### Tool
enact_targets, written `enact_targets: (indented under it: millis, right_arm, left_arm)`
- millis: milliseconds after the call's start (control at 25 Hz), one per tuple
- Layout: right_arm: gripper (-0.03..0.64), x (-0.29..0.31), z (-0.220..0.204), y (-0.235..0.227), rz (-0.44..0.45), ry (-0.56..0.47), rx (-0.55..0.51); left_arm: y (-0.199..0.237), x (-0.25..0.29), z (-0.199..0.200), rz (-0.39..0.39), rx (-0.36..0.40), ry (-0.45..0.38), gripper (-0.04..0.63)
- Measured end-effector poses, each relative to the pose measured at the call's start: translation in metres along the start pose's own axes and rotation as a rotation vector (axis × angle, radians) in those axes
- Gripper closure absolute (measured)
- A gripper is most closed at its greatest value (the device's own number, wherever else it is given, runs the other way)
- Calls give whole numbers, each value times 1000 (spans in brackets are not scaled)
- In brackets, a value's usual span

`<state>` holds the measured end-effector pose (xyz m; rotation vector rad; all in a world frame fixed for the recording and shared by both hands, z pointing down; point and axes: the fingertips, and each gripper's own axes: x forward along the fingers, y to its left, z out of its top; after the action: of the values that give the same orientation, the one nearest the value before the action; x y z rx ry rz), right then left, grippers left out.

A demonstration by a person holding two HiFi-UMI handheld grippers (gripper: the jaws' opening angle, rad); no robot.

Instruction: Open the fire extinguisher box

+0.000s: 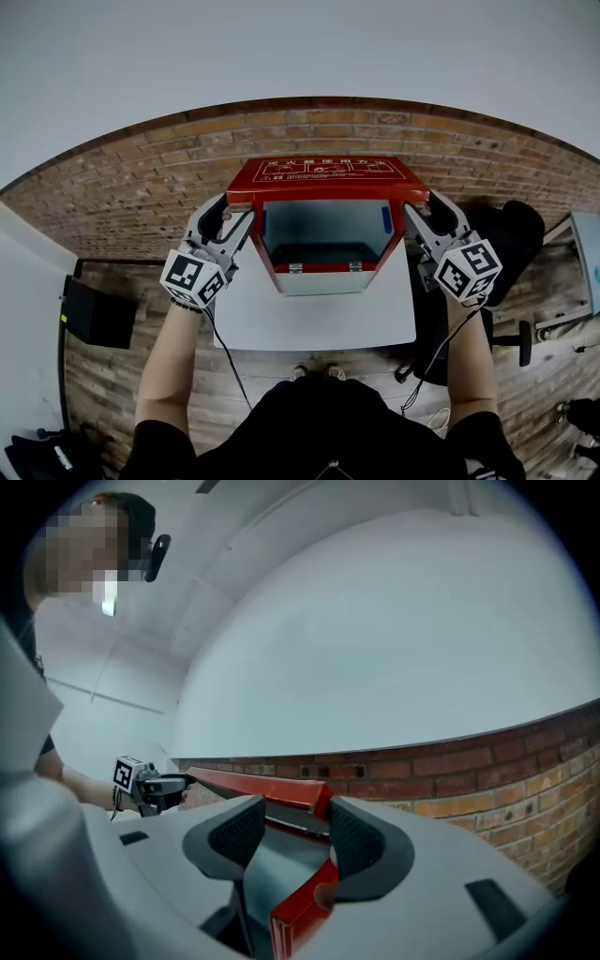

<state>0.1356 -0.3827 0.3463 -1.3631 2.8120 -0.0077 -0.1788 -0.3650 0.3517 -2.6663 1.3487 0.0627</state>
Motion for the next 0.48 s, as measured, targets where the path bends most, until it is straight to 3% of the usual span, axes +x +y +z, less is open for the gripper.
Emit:
enact_targets:
  millis: [280,400,480]
  right_arm:
    - [400,18,25,-17,-30,-25,-102]
    - [493,26,34,-32,-93,-30,-114]
    - [521,32,40,-40,-118,-32,-118]
  left_arm:
    - [18,21,21,27,65,-30,341]
    - [27,28,28,48,68,-39,365]
    - [33,34,32,64,63,-46,376]
